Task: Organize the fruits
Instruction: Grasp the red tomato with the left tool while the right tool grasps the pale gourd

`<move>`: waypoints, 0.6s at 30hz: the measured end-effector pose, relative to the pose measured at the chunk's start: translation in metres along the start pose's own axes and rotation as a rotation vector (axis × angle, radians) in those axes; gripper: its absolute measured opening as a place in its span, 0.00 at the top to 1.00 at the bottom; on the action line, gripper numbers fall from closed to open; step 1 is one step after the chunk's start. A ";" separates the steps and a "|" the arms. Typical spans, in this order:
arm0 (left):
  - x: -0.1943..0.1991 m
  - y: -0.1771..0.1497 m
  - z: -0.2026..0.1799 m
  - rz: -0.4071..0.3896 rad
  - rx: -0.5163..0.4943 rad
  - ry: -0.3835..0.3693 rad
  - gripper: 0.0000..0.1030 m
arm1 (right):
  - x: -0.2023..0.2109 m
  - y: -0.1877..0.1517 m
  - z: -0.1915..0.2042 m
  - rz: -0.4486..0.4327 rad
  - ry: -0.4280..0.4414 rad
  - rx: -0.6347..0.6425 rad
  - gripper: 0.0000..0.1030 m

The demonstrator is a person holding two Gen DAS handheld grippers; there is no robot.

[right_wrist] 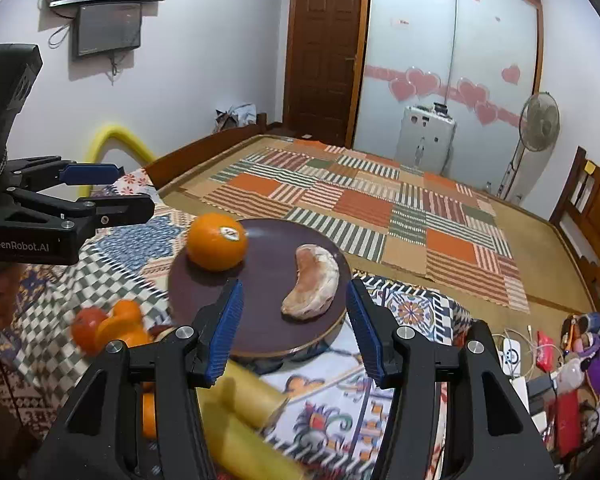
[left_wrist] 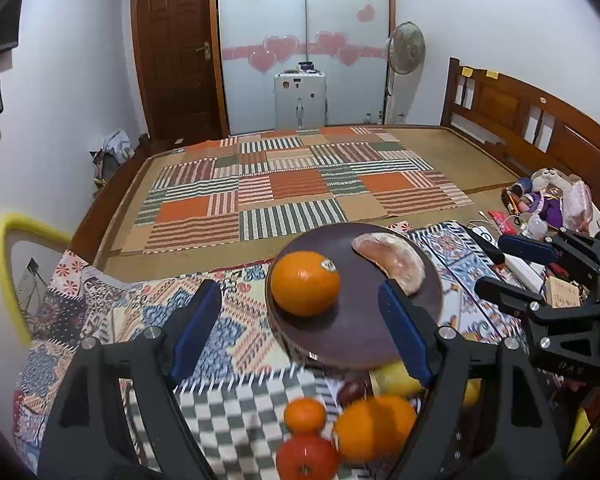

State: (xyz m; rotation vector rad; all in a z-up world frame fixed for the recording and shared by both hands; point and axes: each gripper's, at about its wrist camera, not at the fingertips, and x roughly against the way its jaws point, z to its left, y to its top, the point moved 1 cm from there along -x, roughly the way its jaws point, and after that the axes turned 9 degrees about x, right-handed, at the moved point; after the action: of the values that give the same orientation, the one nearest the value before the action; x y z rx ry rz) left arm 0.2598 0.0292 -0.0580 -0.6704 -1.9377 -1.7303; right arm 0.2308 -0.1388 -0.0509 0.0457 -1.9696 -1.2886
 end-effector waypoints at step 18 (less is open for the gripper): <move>0.040 -0.085 0.010 0.070 0.032 -0.019 0.21 | 0.026 -0.068 0.018 0.048 0.043 -0.075 0.52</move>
State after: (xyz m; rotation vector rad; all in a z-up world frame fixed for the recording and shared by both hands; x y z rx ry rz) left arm 0.1753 0.0334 -0.1001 -0.7363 -1.9271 -1.6528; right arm 0.1768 -0.1693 -0.0936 -0.0103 -1.8735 -1.3189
